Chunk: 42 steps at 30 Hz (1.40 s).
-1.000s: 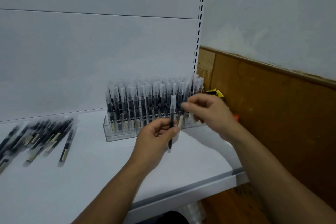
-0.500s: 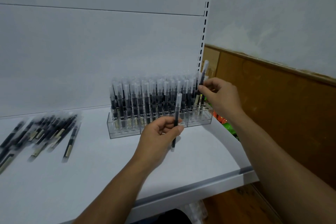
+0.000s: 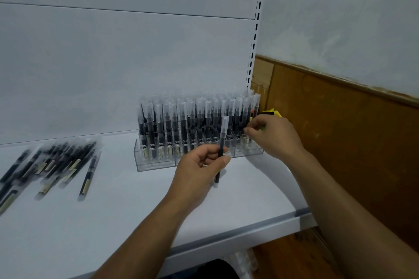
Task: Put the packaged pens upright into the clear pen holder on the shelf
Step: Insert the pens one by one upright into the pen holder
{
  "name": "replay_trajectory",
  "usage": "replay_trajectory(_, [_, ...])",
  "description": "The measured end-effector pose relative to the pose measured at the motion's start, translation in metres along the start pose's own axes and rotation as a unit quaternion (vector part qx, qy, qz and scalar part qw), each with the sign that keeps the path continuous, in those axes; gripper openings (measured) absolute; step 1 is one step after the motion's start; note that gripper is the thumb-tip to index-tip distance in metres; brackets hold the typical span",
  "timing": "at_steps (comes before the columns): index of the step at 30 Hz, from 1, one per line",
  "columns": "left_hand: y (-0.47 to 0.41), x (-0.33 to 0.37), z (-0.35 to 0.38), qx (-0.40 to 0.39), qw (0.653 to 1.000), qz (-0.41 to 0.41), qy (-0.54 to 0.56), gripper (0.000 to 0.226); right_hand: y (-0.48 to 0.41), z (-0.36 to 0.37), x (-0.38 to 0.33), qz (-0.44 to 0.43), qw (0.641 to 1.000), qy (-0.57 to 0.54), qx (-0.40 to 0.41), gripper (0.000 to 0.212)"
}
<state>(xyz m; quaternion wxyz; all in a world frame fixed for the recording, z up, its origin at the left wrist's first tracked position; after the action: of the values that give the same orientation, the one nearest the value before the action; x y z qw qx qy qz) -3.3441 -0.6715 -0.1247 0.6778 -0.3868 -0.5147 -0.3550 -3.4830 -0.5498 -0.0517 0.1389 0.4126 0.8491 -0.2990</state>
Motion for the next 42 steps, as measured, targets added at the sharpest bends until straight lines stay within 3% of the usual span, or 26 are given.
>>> replay_trajectory(2, [0.000,0.001,0.000,-0.002,1.000,0.003,-0.003,0.022,0.013,-0.006,-0.012,-0.028,0.997,-0.074,0.013,0.011])
replay_trajectory(6, [0.002,0.005,0.002,-0.010,1.000,0.017,-0.022,0.023,0.041,0.023,-0.041,-0.057,0.950,-0.261,-0.158,0.010])
replay_trajectory(8, [0.004,0.009,0.002,-0.007,0.999,0.030,-0.042,0.022,0.046,0.030,-0.045,-0.065,0.943,-0.277,-0.171,0.013])
replay_trajectory(15, [0.010,0.020,0.004,0.004,0.988,0.075,-0.135,0.023,0.043,0.012,-0.049,-0.064,0.927,-0.347,-0.124,0.003])
replay_trajectory(17, [0.012,0.031,0.000,0.037,0.961,0.128,-0.243,0.022,0.034,-0.005,-0.039,-0.041,0.927,-0.367,-0.071,0.002])
replay_trajectory(20, [0.018,0.046,-0.005,0.107,0.890,0.206,-0.392,0.031,0.016,-0.044,-0.009,0.016,0.914,-0.399,0.075,0.005])
replay_trajectory(23, [0.019,0.047,-0.007,0.143,0.847,0.217,-0.463,0.047,0.002,-0.061,0.005,0.022,0.934,-0.326,0.142,0.008])
replay_trajectory(29, [0.012,0.030,-0.008,0.133,0.809,0.151,-0.552,0.056,-0.014,-0.044,0.006,0.015,0.975,-0.186,0.120,0.008])
replay_trajectory(39, [0.013,0.029,-0.007,0.136,0.795,0.157,-0.570,0.054,-0.023,-0.048,-0.004,-0.010,0.991,-0.063,0.117,0.010])
replay_trajectory(42, [0.013,0.028,-0.008,0.139,0.793,0.161,-0.571,0.053,-0.025,-0.028,-0.001,-0.005,0.999,-0.018,0.039,0.013])
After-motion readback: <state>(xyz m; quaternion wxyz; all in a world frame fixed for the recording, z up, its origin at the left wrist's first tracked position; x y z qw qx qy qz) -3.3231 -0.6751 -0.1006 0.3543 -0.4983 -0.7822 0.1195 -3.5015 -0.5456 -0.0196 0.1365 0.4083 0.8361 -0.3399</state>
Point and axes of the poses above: each hand's wrist, its own y-axis away from the middle knuckle, its own z-axis out of the palm, x = y × z, the point moved 10 cm from there along -y, towards the middle knuckle
